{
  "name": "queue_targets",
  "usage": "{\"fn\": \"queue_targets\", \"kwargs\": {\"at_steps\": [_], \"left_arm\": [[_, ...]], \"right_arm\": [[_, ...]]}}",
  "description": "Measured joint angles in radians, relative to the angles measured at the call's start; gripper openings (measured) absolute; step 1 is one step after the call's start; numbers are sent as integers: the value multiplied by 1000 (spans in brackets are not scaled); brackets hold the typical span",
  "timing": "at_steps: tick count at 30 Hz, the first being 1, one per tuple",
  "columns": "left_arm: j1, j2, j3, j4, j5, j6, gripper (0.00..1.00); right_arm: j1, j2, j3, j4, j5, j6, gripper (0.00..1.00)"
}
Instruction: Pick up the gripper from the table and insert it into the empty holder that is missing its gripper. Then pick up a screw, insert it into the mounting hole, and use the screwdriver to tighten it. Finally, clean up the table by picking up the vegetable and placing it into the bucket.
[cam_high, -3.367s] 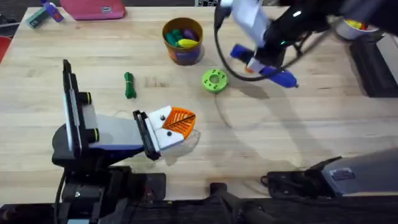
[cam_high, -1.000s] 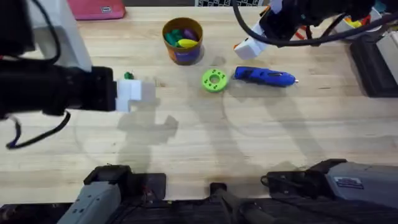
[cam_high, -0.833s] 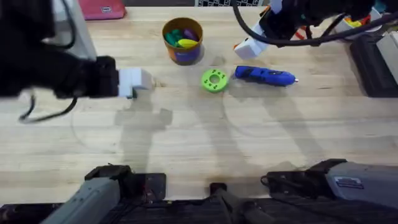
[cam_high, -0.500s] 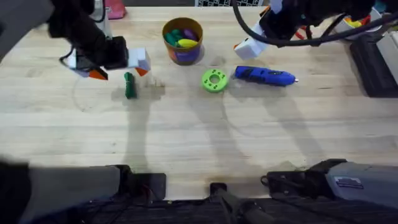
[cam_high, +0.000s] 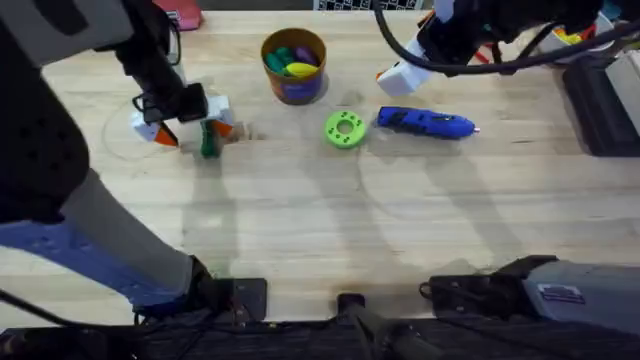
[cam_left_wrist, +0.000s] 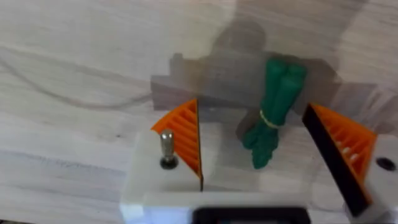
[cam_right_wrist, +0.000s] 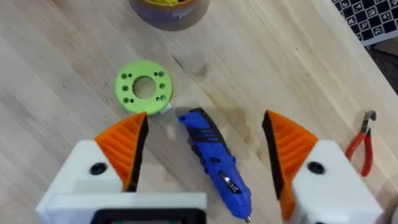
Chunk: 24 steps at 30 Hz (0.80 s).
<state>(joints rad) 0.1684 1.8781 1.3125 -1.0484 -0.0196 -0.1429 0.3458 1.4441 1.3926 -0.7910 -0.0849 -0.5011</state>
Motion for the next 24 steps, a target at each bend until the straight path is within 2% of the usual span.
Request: {"fn": "queue_targets", "kwargs": {"at_steps": [3, 5, 7, 11, 12, 24], "left_arm": [[-15, 23, 2, 8, 0, 2, 994], [-21, 23, 8, 8, 0, 2, 927], [-27, 23, 8, 2, 0, 3, 710], [-31, 25, 8, -7, 0, 4, 81], [-31, 25, 8, -7, 2, 5, 29], [-31, -6, 8, -29, 2, 6, 17]], "right_arm": [[0, 0, 0, 0, 0, 0, 994], [0, 0, 0, 0, 0, 0, 994], [0, 0, 0, 0, 0, 0, 994], [0, 0, 0, -1, 0, 0, 994], [0, 0, 0, -1, 0, 0, 994], [0, 0, 0, -1, 0, 0, 993]]}}
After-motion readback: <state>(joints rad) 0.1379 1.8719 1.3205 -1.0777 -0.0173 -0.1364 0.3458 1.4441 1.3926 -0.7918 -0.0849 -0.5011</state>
